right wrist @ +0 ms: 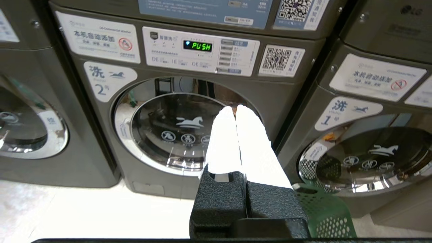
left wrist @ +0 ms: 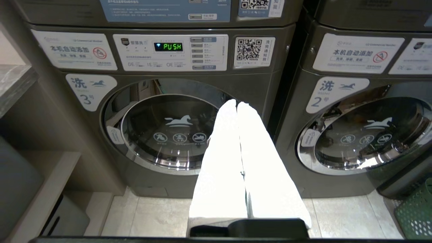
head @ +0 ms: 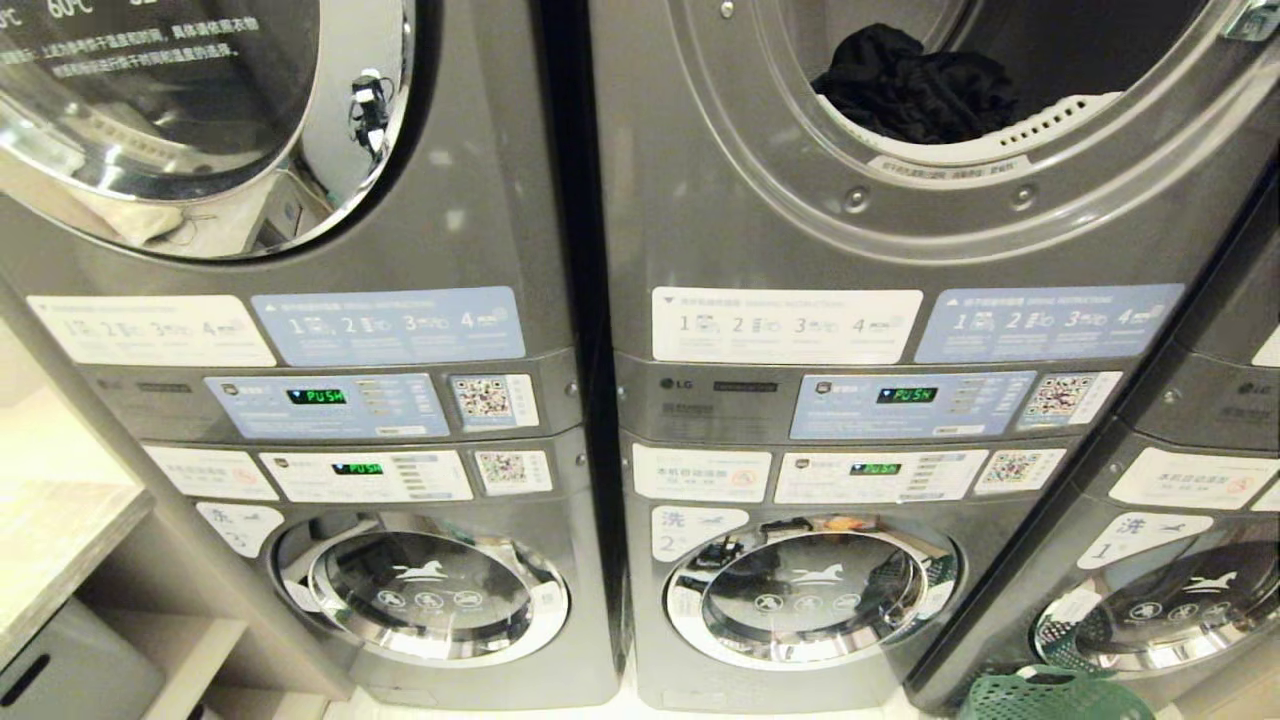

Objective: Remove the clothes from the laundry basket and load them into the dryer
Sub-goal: Close the dryer

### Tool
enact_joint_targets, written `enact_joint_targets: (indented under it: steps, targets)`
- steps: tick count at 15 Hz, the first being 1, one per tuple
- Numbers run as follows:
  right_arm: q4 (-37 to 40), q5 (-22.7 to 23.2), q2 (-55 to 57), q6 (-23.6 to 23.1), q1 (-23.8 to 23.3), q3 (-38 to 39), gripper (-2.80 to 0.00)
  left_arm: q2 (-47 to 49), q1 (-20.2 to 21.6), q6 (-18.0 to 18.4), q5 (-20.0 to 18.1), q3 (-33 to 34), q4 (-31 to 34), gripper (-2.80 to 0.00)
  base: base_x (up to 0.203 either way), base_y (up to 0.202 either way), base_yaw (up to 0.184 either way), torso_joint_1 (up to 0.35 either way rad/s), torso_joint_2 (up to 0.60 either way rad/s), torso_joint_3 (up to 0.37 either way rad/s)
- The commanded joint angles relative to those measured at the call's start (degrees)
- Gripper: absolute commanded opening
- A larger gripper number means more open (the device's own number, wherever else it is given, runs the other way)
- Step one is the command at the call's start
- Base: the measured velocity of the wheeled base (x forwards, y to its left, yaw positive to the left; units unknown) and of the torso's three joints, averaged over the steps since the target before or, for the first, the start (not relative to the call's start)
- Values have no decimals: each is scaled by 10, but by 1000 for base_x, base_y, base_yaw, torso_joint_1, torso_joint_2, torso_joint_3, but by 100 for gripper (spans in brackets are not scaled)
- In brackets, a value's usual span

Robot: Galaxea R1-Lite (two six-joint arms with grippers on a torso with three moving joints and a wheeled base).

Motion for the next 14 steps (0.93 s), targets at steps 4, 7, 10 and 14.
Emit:
enact_joint_targets:
  steps: [4, 7, 10, 14]
  targets:
    - [0, 0, 1, 3, 0, 0, -280, 0, 0, 0, 0, 1, 0, -280, -73, 0, 0, 1, 2, 1]
    - [0, -1, 1, 6, 0, 0, -280, 0, 0, 1, 0, 1, 0, -280, 0, 0, 0, 12, 1, -2]
    - [0, -1, 1, 9, 0, 0, -280, 0, 0, 0, 0, 1, 0, -280, 0, 0, 0, 0, 0, 0]
    - [0, -2, 1, 10, 1, 0, -280, 0, 0, 73, -20, 1, 3, -280, 0, 0, 0, 0, 0, 0]
